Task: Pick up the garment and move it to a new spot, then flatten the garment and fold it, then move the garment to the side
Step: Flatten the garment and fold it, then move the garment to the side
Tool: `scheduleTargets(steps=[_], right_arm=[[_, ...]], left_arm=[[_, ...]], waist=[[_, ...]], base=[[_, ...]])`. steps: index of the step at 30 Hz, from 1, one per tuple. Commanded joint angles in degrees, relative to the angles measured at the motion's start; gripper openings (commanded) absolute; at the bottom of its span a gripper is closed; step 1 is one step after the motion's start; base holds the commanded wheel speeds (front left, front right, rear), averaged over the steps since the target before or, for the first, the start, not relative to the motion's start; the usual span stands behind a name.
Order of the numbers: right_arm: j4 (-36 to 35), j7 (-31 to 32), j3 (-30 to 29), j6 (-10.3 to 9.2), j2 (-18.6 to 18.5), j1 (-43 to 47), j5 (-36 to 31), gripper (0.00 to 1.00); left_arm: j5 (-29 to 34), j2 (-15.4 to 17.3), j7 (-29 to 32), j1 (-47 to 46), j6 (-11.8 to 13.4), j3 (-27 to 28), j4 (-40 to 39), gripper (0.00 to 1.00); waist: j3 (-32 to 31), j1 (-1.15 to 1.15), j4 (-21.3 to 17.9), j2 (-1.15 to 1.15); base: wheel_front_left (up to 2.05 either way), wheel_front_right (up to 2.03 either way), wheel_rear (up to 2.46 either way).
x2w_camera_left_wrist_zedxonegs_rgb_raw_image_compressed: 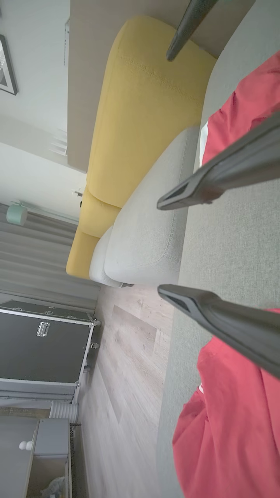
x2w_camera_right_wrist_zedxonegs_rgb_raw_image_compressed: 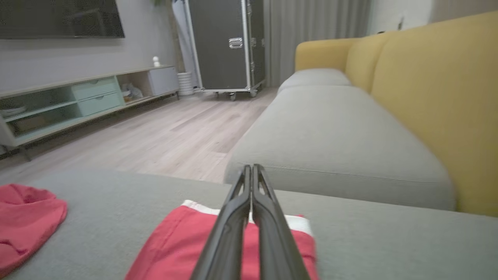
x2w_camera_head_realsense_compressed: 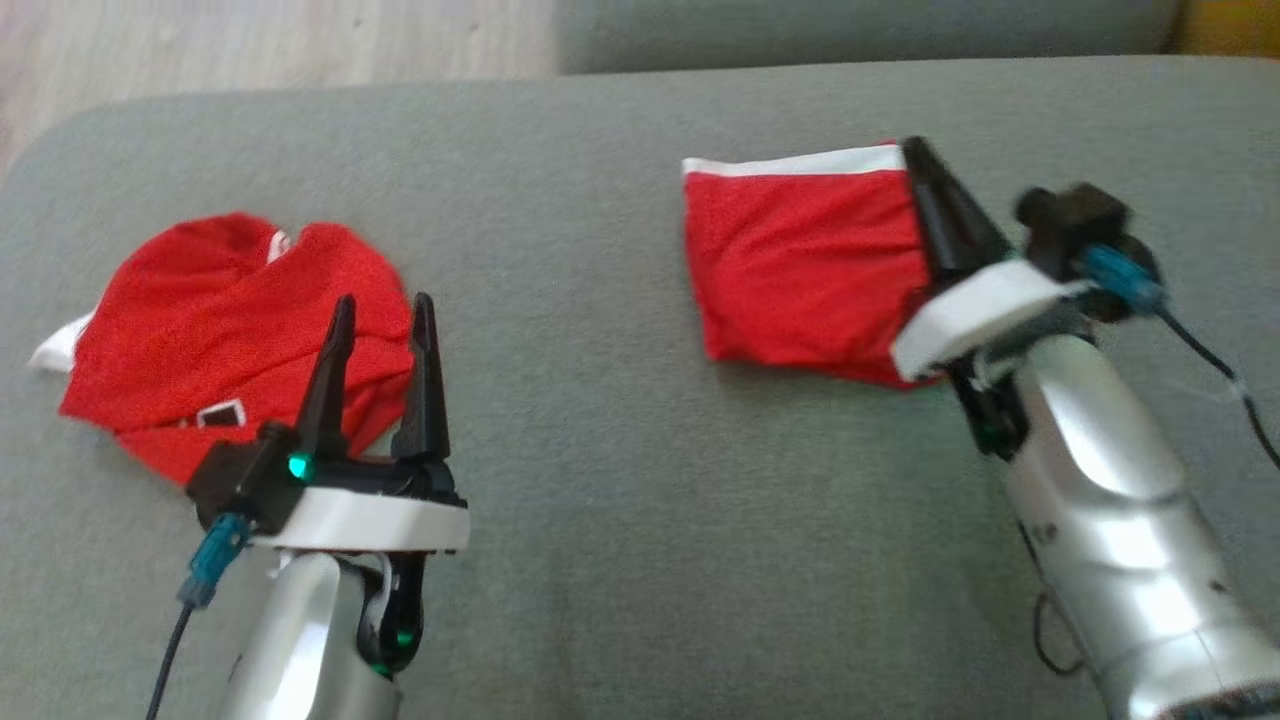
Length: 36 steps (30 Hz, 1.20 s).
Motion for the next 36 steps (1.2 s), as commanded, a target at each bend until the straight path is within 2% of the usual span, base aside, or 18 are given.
scheduleTargets(steps=[1, 8, 9, 10, 17, 24, 29, 36], right_arm=[[-2.80, -0.72, -1.04, -0.05, 0.12, 2.50, -1.19, 0.00], [-12.19, -0.72, -10.92, -0.05, 0.68, 11.17, -7.02, 0.00], [-13.55, -0.72, -11.74, -0.05, 0.96, 12.38, -7.41, 0.54], [-14.74, -0.73, -12.28, -0.05, 1.22, 13.64, -7.86, 1.00], [-20.49, -0.73, -15.11, -0.05, 2.36, 19.93, -9.31, 1.00], [-22.55, -0.73, -15.01, -0.05, 2.46, 21.44, -8.24, 1.00], [-21.12, -0.71, -15.43, -0.05, 2.47, 20.22, -8.66, 1.00], [-15.18, 0.58, -16.40, -0.05, 2.47, 15.13, -9.38, 1.00]], left_arm=[[0.60, 0.70, -0.46, -0.53, 0.29, 2.12, -2.07, 1.00], [0.18, 0.70, -0.46, 1.52, 0.39, 2.66, -2.39, 1.00], [-0.27, 0.70, -0.46, 1.82, 0.39, 2.75, -2.41, 1.00], [-0.50, 0.70, -0.46, 2.12, 0.43, 2.93, -2.46, 1.00], [-0.51, 0.70, -0.46, 4.36, 0.62, 3.92, -2.62, 1.00], [-0.59, 0.70, -0.46, 4.07, 0.60, 3.59, -2.80, 1.00], [-0.37, 0.70, -0.46, 2.84, 0.53, 2.89, -2.82, 1.00], [0.04, 0.70, -0.46, 0.63, 0.27, 1.32, -2.12, 1.00]], waist=[[-1.82, 0.01, -2.29, 0.00], [-4.15, 0.01, -5.66, 0.00], [-4.37, 0.01, -5.95, 0.00], [-4.58, 0.01, -6.26, 0.00], [-5.03, 0.01, -7.55, 0.00], [-3.89, 0.01, -6.83, 0.00], [-2.16, 0.01, -5.44, 0.00], [0.40, 0.01, -2.08, 0.00]], base=[[0.00, 0.00, 0.00], [0.00, 0.00, 0.00], [0.00, 0.00, 0.00], [0.00, 0.00, 0.00], [0.00, 0.00, 0.00], [0.00, 0.00, 0.00], [0.00, 0.00, 0.00], [0.00, 0.00, 0.00]])
